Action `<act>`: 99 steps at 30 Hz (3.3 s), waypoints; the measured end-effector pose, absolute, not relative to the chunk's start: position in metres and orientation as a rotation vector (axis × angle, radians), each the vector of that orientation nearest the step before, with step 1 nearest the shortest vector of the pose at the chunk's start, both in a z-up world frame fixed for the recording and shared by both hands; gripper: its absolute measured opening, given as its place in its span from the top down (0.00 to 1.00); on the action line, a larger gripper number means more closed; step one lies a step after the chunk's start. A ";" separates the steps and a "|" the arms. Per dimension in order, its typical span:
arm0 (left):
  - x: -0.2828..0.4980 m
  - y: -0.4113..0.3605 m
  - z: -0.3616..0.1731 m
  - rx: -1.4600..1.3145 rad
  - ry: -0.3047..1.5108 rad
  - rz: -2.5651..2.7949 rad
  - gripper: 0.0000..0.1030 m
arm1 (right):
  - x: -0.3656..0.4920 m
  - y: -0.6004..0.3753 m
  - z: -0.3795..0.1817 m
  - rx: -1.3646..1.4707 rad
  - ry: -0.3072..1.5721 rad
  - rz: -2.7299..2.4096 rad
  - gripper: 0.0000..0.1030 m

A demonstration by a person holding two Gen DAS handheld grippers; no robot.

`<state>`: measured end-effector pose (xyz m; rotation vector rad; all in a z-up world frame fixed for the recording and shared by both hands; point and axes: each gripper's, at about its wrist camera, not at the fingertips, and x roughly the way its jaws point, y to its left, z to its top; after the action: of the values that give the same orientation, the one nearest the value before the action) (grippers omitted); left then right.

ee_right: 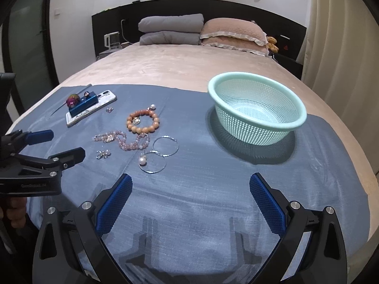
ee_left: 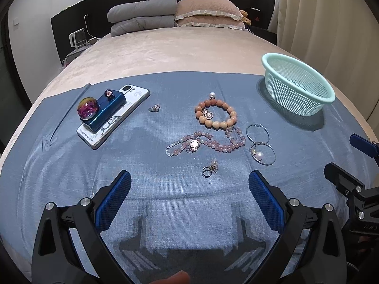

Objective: Organize jewelry
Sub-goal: 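Move both tools toward the jewelry on the blue cloth, then grasp the silver charm ring with the left tool while the right tool grasps the pearl earring, then carry both items over the mint-green basket and open both tools to drop them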

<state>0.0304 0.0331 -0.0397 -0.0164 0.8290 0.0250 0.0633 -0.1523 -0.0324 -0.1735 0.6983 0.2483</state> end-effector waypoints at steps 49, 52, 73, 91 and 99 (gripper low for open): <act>0.064 0.027 -0.091 0.092 0.740 -0.235 0.63 | 0.129 -0.102 -0.089 -0.194 0.806 0.587 0.89; 0.062 0.024 -0.091 0.086 0.744 -0.250 0.88 | 0.130 -0.104 -0.088 -0.179 0.810 0.592 0.89; 0.053 0.006 -0.043 0.144 0.716 -0.238 0.90 | 0.108 -0.125 -0.040 -0.149 0.718 0.573 0.89; 0.127 -0.074 0.045 0.076 0.632 -0.526 0.90 | 0.129 -0.243 0.023 -0.088 0.583 0.322 0.89; 0.188 -0.119 0.041 0.082 0.682 -0.557 0.90 | 0.176 -0.274 0.024 -0.045 0.592 0.280 0.89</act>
<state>0.1879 -0.1190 0.0411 0.0819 0.6821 -0.5565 0.1763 -0.2740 0.0237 -0.0446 0.5922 0.2799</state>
